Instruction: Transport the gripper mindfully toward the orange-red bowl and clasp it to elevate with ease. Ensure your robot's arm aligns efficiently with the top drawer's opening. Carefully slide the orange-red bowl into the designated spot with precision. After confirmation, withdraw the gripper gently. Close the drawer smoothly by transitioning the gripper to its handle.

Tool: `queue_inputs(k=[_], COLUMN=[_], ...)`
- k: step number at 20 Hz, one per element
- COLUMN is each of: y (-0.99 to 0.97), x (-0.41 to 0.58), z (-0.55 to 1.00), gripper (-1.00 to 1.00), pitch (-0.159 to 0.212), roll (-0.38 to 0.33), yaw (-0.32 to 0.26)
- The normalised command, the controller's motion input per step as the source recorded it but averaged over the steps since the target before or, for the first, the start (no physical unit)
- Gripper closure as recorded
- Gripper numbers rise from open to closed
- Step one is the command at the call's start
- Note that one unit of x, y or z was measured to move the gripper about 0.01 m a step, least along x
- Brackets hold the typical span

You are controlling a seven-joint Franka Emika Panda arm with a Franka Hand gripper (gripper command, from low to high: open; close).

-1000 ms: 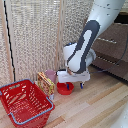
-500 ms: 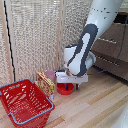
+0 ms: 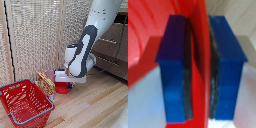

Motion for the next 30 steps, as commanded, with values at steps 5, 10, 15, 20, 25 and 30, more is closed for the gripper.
queue_inputs(k=[5, 10, 15, 20, 25, 30], y=[0.0, 0.0, 0.0, -0.01, -0.05, -0.12], x=[-0.142, -0.127, -0.002, 0.106, 0.336, 0.478], z=[0.17, 0.53, 0.61, 0.59, 0.69, 0.8], gripper=[1.0, 1.0, 1.0, 1.0, 1.0, 1.0], pitch=[0.006, 0.086, 0.091, 0.055, 0.047, 0.049], roll=[0.0, 0.0, 0.0, 0.0, 0.0, 0.0], yaw=[0.0, -0.001, 0.0, 0.012, 0.027, 0.056])
